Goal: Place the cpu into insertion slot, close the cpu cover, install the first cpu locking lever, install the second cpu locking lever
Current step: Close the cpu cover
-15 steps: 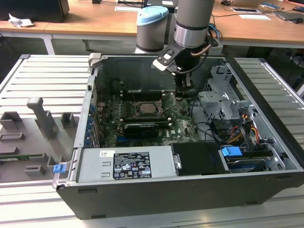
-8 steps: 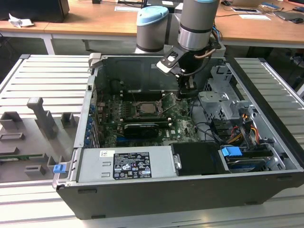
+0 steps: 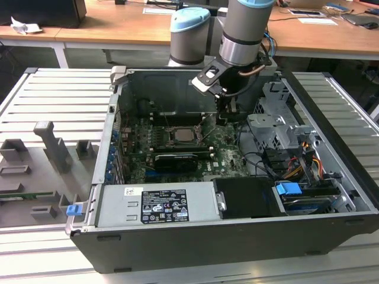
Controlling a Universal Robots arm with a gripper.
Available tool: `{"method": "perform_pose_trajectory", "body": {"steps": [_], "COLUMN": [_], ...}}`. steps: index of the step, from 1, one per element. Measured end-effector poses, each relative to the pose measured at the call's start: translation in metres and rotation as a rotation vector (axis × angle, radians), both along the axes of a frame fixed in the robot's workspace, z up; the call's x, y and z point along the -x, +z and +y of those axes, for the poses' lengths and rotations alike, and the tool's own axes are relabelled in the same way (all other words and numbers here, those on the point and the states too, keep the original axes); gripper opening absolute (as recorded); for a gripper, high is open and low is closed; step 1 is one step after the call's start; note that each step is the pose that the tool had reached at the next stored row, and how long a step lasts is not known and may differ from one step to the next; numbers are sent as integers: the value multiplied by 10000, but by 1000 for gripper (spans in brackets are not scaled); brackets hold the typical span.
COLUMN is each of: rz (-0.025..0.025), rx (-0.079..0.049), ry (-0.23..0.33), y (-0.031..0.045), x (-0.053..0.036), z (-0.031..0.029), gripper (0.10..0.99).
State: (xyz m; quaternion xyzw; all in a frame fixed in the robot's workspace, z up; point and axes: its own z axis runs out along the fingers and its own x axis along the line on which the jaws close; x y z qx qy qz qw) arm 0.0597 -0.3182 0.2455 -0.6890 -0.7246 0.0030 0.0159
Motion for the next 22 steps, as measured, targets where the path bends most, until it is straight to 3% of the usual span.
{"method": "perform_pose_trajectory", "body": {"steps": [8, 22], "rz": [0, 0], "rx": [1, 0], "ry": [1, 1], "y": [0, -1], "x": [57, 261], "z": [0, 0], "gripper": [106, 106]}}
